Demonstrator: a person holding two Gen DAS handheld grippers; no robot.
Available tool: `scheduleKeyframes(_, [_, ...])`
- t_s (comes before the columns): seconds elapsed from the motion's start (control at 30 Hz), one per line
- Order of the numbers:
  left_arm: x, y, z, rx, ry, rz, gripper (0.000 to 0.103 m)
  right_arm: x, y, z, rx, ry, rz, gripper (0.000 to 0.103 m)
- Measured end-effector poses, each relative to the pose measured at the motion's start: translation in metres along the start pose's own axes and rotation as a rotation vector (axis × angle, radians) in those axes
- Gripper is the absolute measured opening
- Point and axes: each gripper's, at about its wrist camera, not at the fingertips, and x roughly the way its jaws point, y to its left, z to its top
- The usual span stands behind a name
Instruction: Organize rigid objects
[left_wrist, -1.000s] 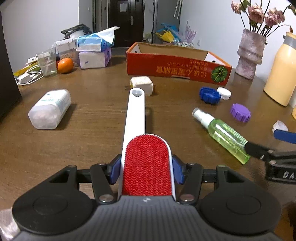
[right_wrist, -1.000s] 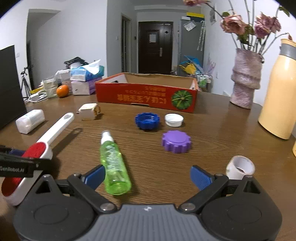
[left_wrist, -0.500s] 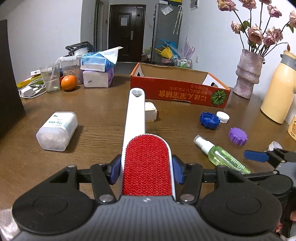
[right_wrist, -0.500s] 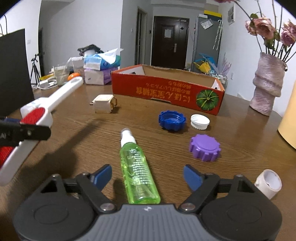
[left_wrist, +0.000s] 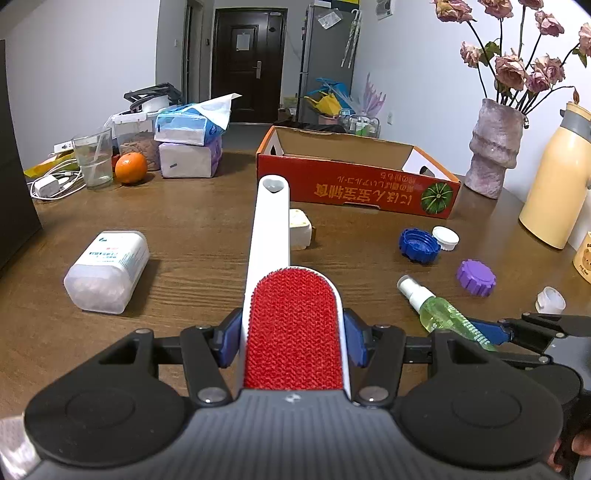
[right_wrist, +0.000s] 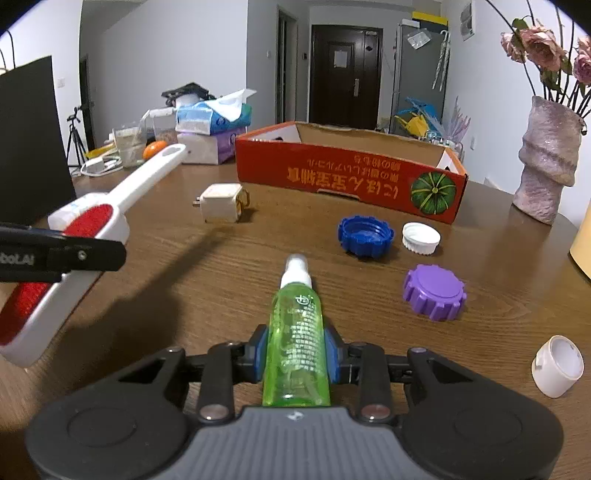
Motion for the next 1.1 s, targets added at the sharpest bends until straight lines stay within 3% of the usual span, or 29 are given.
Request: scheduleKeyframes(1.1, [0.013, -0.04, 0.086, 0.013, -0.137, -0.037, 0.057, -0.029, -0.021, 0.067, 0.078, -0.236, -0.052, 0.03])
